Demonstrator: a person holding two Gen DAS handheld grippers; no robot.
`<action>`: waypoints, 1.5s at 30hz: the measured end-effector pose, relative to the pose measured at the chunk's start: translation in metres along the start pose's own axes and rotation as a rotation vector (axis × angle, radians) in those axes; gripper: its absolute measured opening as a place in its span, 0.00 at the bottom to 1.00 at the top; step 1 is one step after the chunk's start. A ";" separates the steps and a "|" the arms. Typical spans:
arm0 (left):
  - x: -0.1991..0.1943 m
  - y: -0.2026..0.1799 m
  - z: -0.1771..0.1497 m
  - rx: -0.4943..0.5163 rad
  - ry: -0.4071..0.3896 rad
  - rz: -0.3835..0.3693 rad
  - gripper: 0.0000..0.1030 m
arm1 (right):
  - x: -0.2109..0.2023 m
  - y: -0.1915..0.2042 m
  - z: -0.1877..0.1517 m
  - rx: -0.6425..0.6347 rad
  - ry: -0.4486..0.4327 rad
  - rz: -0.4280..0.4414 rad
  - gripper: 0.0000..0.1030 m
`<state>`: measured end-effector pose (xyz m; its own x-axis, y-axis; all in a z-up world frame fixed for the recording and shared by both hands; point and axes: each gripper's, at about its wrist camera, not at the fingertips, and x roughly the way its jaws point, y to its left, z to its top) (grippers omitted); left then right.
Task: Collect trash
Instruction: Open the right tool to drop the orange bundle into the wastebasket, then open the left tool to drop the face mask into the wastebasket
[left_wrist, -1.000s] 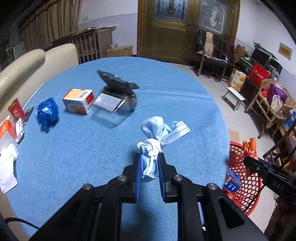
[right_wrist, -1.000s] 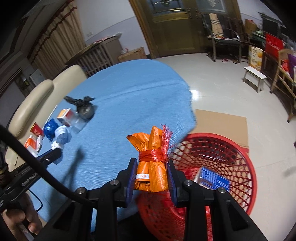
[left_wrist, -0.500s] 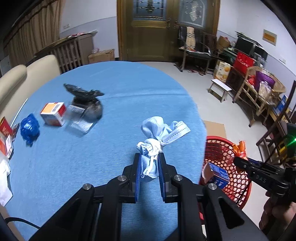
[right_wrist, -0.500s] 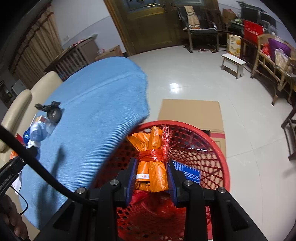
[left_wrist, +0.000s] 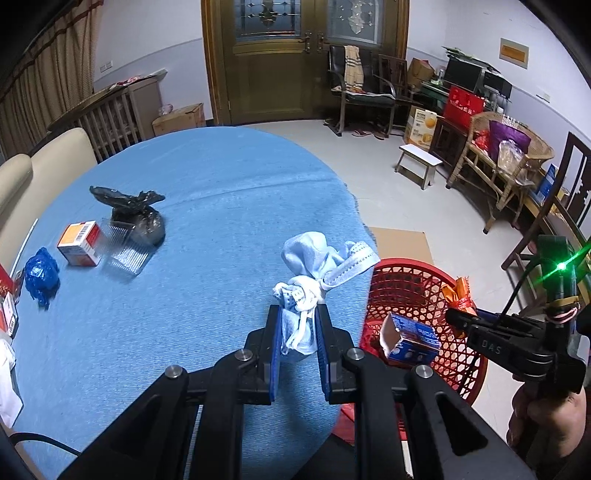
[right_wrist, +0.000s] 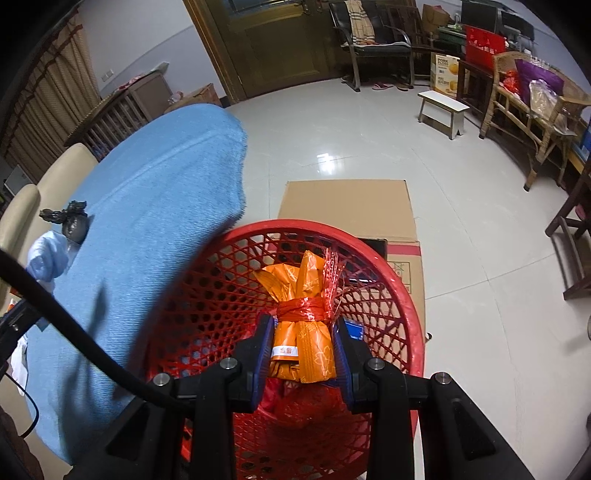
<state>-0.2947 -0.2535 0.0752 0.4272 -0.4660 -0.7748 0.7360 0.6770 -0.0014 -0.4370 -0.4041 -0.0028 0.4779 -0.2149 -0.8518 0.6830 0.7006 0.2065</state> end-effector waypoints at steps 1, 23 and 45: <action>0.000 -0.002 0.000 0.002 0.000 -0.002 0.18 | 0.000 -0.001 0.000 0.003 0.003 -0.003 0.32; 0.001 -0.024 0.003 0.041 0.006 -0.040 0.18 | -0.026 -0.024 0.016 0.130 -0.086 -0.011 0.65; 0.012 -0.064 0.010 0.107 0.058 -0.163 0.68 | -0.069 -0.051 0.035 0.245 -0.220 0.017 0.65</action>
<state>-0.3318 -0.3082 0.0721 0.2691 -0.5293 -0.8046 0.8458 0.5294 -0.0654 -0.4852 -0.4490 0.0628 0.5802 -0.3650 -0.7281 0.7736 0.5266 0.3525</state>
